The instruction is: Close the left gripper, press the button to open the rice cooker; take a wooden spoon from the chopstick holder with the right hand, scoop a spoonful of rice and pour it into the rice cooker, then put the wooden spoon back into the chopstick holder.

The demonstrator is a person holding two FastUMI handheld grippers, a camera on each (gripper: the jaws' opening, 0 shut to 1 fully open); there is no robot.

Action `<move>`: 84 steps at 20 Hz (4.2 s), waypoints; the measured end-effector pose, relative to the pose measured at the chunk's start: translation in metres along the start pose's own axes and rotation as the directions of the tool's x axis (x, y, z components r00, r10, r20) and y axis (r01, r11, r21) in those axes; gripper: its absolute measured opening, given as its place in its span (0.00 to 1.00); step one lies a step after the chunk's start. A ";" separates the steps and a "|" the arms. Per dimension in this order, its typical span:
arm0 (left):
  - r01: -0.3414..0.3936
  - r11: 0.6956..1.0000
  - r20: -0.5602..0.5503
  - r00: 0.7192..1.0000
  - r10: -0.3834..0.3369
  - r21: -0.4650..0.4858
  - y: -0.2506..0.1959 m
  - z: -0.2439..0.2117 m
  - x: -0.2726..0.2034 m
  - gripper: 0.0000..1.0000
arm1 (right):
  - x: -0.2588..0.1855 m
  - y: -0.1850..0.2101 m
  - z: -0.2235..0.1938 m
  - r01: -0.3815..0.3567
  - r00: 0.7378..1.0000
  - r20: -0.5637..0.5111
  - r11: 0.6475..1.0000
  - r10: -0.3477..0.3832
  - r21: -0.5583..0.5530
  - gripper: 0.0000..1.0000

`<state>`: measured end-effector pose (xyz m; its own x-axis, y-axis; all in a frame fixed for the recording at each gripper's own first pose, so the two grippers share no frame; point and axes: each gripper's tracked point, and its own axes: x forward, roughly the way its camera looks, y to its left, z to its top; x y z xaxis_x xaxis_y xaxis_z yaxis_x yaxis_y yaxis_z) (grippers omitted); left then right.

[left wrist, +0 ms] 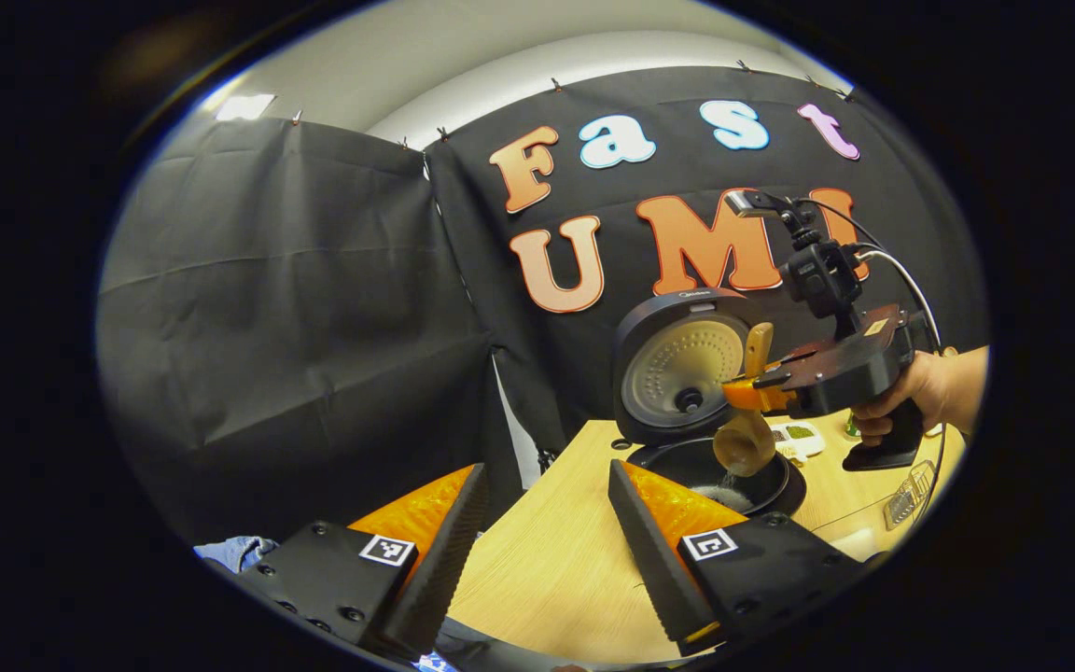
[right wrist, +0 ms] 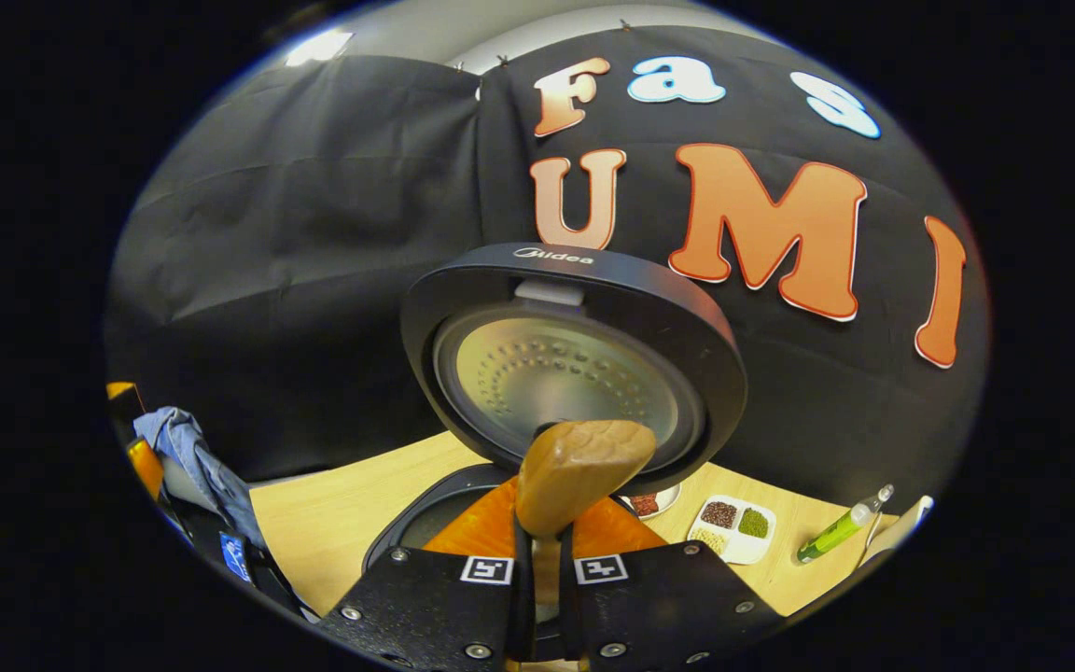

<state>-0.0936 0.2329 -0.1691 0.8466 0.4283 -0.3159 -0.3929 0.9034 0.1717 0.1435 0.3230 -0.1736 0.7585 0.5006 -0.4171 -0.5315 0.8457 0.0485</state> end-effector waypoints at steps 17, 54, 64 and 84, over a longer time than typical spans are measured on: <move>-0.001 1.000 -0.004 1.000 0.001 0.001 -0.002 -0.003 0.001 0.89 | -0.001 0.004 -0.005 -0.024 0.999 0.022 0.996 0.026 -0.084 0.10; 0.343 0.937 -0.011 0.939 -0.343 0.069 -0.206 0.030 -0.022 0.81 | -0.279 -0.274 -0.178 0.326 0.927 -0.157 0.525 -0.340 0.786 0.10; 0.296 0.951 -0.018 0.955 -0.296 0.089 -0.197 0.031 -0.033 0.81 | -0.270 -0.266 -0.231 0.419 0.906 -0.269 0.606 -0.326 0.677 0.10; 0.306 0.945 -0.021 0.952 -0.306 0.117 -0.206 0.038 -0.031 0.81 | -0.247 -0.241 -0.294 0.509 0.855 -0.401 0.684 -0.329 0.522 0.10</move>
<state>-0.0252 0.0331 -0.1597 0.9184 0.1317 -0.3731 -0.0698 0.9821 0.1748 -0.0261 -0.0586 -0.3490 0.6721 0.0752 -0.7367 0.2191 0.9301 0.2949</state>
